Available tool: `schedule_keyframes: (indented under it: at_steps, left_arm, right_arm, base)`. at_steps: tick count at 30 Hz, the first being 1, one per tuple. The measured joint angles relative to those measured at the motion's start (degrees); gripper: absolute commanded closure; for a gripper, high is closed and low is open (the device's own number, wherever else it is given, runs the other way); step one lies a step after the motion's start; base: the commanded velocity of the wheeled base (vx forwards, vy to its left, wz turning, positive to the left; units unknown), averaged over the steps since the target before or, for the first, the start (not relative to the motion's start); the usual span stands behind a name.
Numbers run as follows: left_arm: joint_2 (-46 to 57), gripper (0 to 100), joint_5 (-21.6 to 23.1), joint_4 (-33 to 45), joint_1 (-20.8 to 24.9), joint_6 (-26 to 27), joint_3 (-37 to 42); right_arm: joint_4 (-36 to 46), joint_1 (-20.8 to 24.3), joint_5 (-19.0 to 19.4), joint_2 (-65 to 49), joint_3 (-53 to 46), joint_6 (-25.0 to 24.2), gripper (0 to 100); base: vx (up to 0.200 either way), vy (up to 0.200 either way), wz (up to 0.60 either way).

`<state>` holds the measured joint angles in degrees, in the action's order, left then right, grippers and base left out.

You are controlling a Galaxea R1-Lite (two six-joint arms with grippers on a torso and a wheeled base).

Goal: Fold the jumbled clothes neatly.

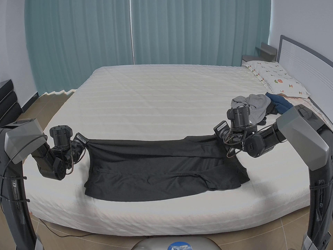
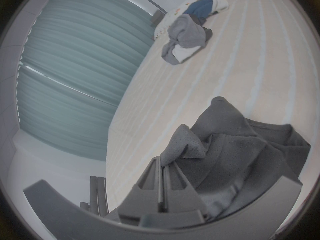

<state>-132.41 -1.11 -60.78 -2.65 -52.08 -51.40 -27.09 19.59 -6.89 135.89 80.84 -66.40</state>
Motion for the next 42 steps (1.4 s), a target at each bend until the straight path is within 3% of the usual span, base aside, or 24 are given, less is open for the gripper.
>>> schedule_keyframes:
  at_steps: [5,10,19,32,33,35,36,42]
  left_arm:
    - [-1.38,100,-0.09,-1.07,-0.02,-0.01,-0.37]
    - [-2.04,100,-0.06,-3.10,0.11,-0.09,0.11]
    - [-2.23,100,0.46,-3.27,0.22,0.65,2.61]
    - [-2.17,100,0.82,-2.50,0.04,13.10,11.02]
    - [-2.18,100,0.79,-2.46,0.04,13.32,11.52]
    - [-2.23,100,0.79,-2.44,0.06,13.48,12.09]
    - [-2.23,0,0.78,-2.39,0.11,13.57,12.42]
    - [-2.23,0,0.82,-2.26,0.34,16.45,14.57]
  right_arm:
    - [-5.47,0.00,-1.51,-0.17,-3.24,4.44,100]
    - [-5.91,0.06,-1.84,-0.13,-7.00,7.50,100]
    - [-5.86,-0.07,-1.37,0.06,-8.48,7.84,100]
    - [-4.63,-0.33,-0.90,-0.05,-12.81,13.52,100]
    - [-4.58,-0.33,-0.90,-0.02,-13.23,13.96,0]
    - [-4.61,-0.35,-0.91,0.02,-13.78,14.53,0]
    - [-4.58,-0.39,-0.94,0.05,-14.10,14.73,0]
    - [-4.50,-0.44,-0.66,-0.20,-14.85,14.97,0]
  base:
    - [0.000,0.000,0.00]
    - [0.000,0.000,0.00]
    - [0.000,0.000,0.00]
    - [0.000,0.000,0.00]
    - [0.000,0.000,0.00]
    - [0.000,0.000,0.00]
    - [0.000,0.000,0.00]
    - [0.000,0.000,0.00]
